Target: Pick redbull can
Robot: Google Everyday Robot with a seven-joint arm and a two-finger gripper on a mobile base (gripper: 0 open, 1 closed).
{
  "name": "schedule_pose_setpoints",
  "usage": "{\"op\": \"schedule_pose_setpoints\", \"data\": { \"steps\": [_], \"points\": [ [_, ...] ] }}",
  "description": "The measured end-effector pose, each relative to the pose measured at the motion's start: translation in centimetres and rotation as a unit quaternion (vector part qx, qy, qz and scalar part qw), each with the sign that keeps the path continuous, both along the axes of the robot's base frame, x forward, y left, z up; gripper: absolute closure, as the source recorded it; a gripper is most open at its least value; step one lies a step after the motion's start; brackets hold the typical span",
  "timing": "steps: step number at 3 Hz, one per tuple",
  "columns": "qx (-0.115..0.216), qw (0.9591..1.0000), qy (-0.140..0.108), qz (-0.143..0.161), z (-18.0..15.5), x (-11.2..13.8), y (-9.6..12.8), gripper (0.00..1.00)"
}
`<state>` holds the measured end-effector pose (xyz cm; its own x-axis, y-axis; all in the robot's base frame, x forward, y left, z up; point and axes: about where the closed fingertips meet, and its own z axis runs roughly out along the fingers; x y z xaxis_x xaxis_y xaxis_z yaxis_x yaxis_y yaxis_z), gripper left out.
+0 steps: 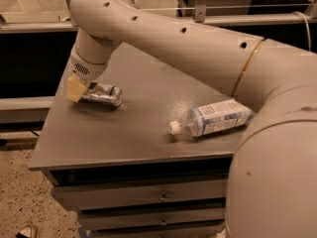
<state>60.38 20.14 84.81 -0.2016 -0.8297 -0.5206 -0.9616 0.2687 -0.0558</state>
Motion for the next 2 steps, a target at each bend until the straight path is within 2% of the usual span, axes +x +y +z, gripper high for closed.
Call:
{"op": "schedule_pose_setpoints", "data": {
  "steps": [1, 2],
  "points": [
    [0.044, 0.9987, -0.007, 0.024, 3.0, 0.3, 0.1, 1.00],
    [0.143, 0.9875, -0.015, 0.063, 7.7, 1.3, 0.2, 1.00]
  ]
}}
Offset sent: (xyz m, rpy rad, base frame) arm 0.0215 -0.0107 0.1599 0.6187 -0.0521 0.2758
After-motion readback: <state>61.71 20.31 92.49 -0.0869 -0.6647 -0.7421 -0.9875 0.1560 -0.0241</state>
